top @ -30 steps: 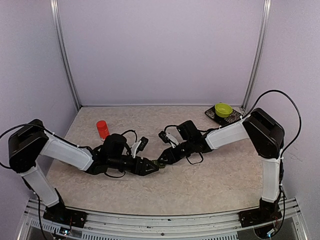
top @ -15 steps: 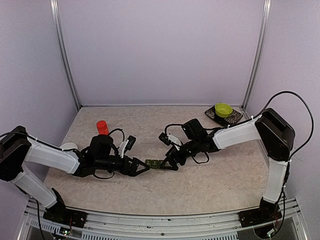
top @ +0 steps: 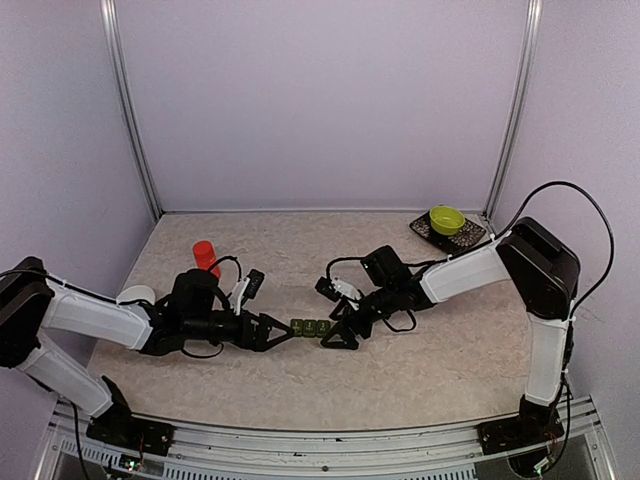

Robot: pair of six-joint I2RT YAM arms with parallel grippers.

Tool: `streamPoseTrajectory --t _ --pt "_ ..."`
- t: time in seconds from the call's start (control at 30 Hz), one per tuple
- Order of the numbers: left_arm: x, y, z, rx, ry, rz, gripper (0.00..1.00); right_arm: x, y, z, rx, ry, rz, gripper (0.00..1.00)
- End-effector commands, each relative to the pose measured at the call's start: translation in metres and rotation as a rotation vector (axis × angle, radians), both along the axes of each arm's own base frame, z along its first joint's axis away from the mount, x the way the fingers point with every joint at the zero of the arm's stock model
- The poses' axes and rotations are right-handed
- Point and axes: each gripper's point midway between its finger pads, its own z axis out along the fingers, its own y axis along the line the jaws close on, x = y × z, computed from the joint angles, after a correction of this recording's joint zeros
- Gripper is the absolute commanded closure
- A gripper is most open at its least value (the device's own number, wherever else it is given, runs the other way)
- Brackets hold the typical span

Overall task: Sort the pills into containers
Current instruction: Pick up the pill container from the center of the board.

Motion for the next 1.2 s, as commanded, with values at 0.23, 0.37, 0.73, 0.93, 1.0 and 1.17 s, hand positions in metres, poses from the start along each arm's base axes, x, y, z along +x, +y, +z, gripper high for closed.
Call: streamPoseTrajectory --t 0.23,0.37,0.73,0.93,1.0,1.17 --pt "0.058 -0.003 -0.026 0.113 0.08 0.151 0.01 0.005 -0.001 0.014 0.103 0.188 -0.088 0.11" --pt "0.056 -0.007 -0.037 0.102 0.107 0.145 0.03 0.01 -0.001 0.006 0.087 0.273 -0.146 0.18" --pt "0.047 -0.011 -0.044 0.129 0.1 0.131 0.05 0.021 0.004 -0.014 0.033 0.311 -0.179 0.35" --pt "0.046 -0.009 -0.044 0.126 0.099 0.134 0.05 0.016 0.0 -0.027 0.003 0.309 -0.155 0.41" --pt "0.046 -0.007 -0.044 0.127 0.099 0.138 0.05 0.011 0.0 -0.031 0.002 0.318 -0.137 0.42" --pt "0.046 -0.004 -0.044 0.126 0.102 0.144 0.04 0.004 0.0 -0.04 -0.011 0.331 -0.118 0.44"
